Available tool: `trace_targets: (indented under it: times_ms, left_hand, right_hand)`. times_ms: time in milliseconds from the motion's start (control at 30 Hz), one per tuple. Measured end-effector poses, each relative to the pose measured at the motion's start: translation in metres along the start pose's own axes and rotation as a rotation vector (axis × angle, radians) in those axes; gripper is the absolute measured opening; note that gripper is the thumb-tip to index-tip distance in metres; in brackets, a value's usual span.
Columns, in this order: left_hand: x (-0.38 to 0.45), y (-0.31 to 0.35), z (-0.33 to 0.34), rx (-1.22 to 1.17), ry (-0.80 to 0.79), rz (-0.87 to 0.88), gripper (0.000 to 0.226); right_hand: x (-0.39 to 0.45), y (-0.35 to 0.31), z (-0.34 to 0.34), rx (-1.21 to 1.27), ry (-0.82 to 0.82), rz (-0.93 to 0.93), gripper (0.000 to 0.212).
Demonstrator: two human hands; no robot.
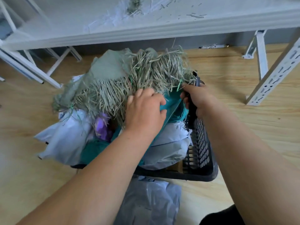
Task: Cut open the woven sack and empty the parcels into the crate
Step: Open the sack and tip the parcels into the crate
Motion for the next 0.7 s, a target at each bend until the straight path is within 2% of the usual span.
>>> trace_targets:
  times_ms: [67, 133, 200, 267, 367, 467, 633, 700]
  left_hand:
    - [0.004, -0.001, 0.011, 0.068, -0.194, -0.027, 0.044]
    - [0.01, 0.0, 0.016, 0.107, -0.277, -0.058, 0.052]
    - [0.015, 0.002, 0.018, 0.101, -0.261, -0.073, 0.041]
    - [0.015, 0.0, 0.017, 0.075, -0.197, -0.067, 0.023]
    - [0.019, -0.013, 0.01, -0.024, -0.155, -0.094, 0.021]
    - [0.03, -0.034, -0.006, -0.055, -0.276, -0.08, 0.012]
    - [0.031, -0.058, -0.029, -0.043, -0.491, 0.101, 0.015]
    - [0.024, -0.064, -0.032, -0.067, -0.567, 0.128, 0.017]
  right_hand:
    - [-0.002, -0.001, 0.003, 0.031, 0.009, 0.025, 0.013]
    - [-0.004, -0.004, 0.006, 0.108, 0.015, 0.081, 0.013]
    - [-0.006, -0.005, 0.008, 0.216, 0.027, 0.123, 0.023]
    - [-0.008, -0.004, 0.01, 0.188, 0.027, 0.095, 0.028]
    - [-0.012, -0.006, 0.01, 0.132, 0.02, 0.005, 0.02]
    - [-0.015, -0.014, 0.008, 0.117, 0.046, -0.052, 0.003]
    - [-0.009, -0.02, -0.002, 0.054, 0.114, -0.057, 0.002]
    - [-0.002, -0.02, -0.006, -0.059, 0.194, -0.031, 0.012]
Point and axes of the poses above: each hand's wrist, its own x-axis towards the middle knuckle, its own z-axis out of the palm, y = z × x, the point moved 1 cm from there along x, towards the middle knuckle, and after that the axes turned 12 degrees about x, right-handed, at the moved point
